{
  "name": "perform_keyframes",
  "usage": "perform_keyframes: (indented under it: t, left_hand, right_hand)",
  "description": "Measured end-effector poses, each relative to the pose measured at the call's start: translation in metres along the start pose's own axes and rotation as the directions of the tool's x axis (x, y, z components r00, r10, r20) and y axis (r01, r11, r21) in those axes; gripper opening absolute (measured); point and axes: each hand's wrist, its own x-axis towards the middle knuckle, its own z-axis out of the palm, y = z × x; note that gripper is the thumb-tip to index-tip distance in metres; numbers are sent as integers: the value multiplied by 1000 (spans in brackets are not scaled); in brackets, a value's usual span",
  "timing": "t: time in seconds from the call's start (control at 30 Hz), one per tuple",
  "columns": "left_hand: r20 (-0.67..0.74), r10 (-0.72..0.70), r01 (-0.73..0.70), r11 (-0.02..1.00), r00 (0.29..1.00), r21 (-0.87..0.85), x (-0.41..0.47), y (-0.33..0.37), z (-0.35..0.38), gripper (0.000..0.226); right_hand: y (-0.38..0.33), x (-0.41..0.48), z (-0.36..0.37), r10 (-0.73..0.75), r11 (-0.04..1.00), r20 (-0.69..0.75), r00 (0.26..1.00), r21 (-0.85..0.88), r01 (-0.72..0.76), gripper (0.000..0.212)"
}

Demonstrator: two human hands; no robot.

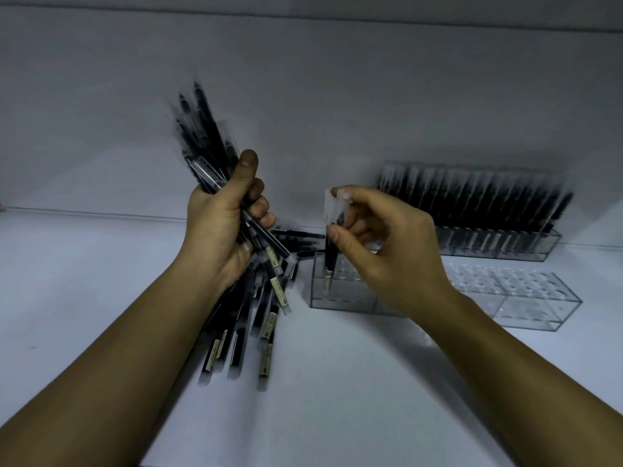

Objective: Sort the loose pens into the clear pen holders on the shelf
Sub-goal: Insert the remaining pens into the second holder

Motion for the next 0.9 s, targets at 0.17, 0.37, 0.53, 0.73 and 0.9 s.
perform_keyframes:
  t: [0.17,0.37,0.53,0.73,0.9]
  left_hand:
    - [9,-3,2,1000,1000,21,-1,-2,1,21]
    - [12,-8,7,999,1000,33,-2,-2,0,19]
    - [13,-24,24,999,1000,32,-2,-5,-1,21]
    - [-14,-11,12,998,1000,61,-6,-11,4,25]
    - [-36,140,-123,949,990,289,-14,-14,11,27]
  right_hand:
    - [-3,-2,0,75,997,132,988,-5,-75,69]
    - [4,14,-36,331,935,491,806,-284,-211,100]
    - [20,16,-53,424,898,589,688,-370,-237,57]
    - [18,16,-49,346,931,400,848,-257,-258,56]
    - [-22,12,-21,27,998,-67,997,58,-23,18]
